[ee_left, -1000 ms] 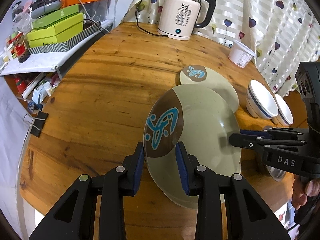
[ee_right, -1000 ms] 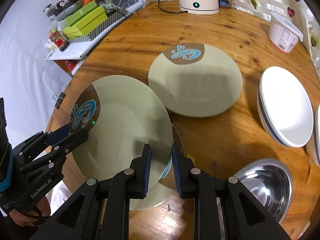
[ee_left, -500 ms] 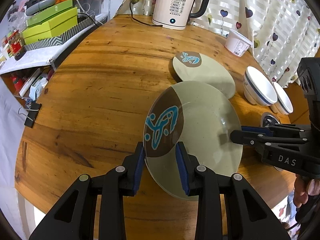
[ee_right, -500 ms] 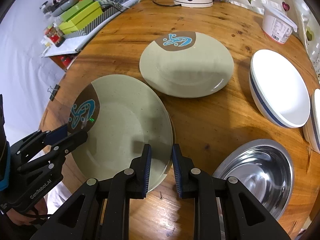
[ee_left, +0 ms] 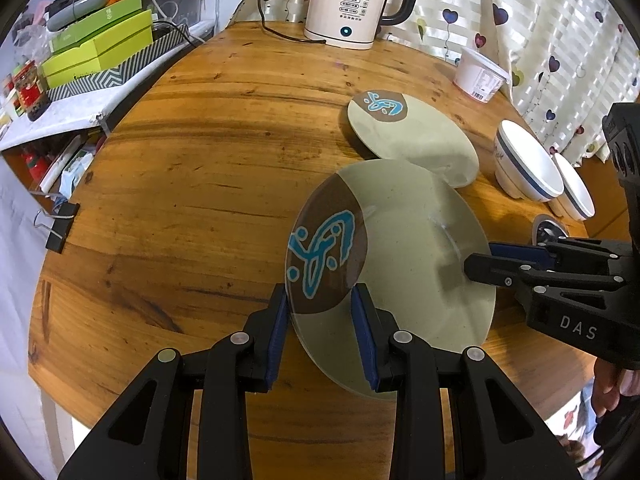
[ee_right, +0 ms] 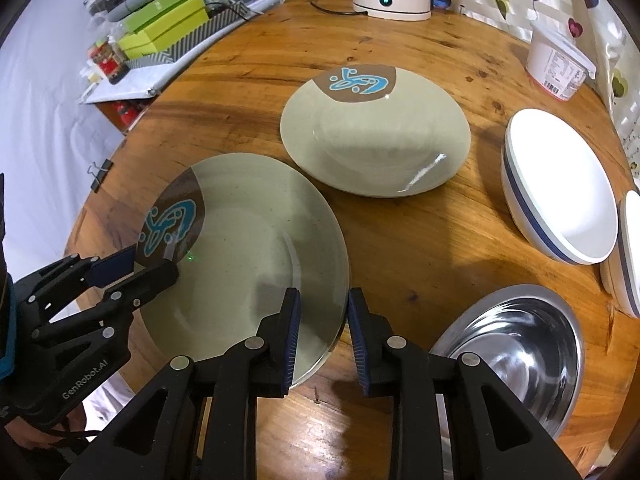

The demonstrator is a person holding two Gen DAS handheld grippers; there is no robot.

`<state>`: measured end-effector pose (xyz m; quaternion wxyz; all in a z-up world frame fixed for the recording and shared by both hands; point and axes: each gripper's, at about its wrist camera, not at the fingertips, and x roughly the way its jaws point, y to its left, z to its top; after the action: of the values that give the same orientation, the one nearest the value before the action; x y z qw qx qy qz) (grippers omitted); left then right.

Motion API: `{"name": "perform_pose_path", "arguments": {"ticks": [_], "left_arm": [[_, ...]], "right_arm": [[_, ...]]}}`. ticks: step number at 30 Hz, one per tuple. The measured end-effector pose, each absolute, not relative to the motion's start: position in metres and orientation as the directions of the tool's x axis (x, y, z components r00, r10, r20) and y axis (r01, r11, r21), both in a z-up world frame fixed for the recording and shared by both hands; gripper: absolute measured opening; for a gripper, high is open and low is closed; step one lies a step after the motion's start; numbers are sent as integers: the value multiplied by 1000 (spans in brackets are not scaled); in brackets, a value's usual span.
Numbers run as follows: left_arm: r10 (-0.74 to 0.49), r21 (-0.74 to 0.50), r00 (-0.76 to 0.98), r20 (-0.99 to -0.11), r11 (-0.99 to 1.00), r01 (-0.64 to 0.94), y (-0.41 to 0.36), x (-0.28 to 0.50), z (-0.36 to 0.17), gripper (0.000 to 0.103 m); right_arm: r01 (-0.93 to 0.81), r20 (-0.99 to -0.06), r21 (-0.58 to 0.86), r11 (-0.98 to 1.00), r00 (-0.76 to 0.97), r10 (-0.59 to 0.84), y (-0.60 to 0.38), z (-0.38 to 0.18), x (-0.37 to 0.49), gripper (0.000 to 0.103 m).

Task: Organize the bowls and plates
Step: 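Carry the held plate with the left tool toward the other beige plates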

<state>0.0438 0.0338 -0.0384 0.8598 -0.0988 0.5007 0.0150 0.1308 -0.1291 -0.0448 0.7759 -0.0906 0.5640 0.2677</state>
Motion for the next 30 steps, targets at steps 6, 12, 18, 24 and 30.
{"name": "perform_pose_path", "arguments": {"ticks": [6,12,18,24,30], "left_arm": [[-74,-156,499,-863,980,-123,34,44,-39,33],[-90,-171,503,-860,978,-118,37,45,-40,33],[-103,-193,514,-852,973,-124,42,45,-40,33],[-105,-193,533,-839,975,-110,44,47,-37,34],[-115,-191,537,-836,977,-89,43,50,-37,35]], "right_arm": [[-524,-922,146,839,236,307,-127,-44,129,26],[-521,-916,155,840,243,320,-128,-42,128,26],[-512,-911,168,842,245,330,-131,-43,128,26],[-504,-912,178,845,238,334,-133,-45,129,26],[-500,-913,194,844,223,341,-134,-48,130,26]]}}
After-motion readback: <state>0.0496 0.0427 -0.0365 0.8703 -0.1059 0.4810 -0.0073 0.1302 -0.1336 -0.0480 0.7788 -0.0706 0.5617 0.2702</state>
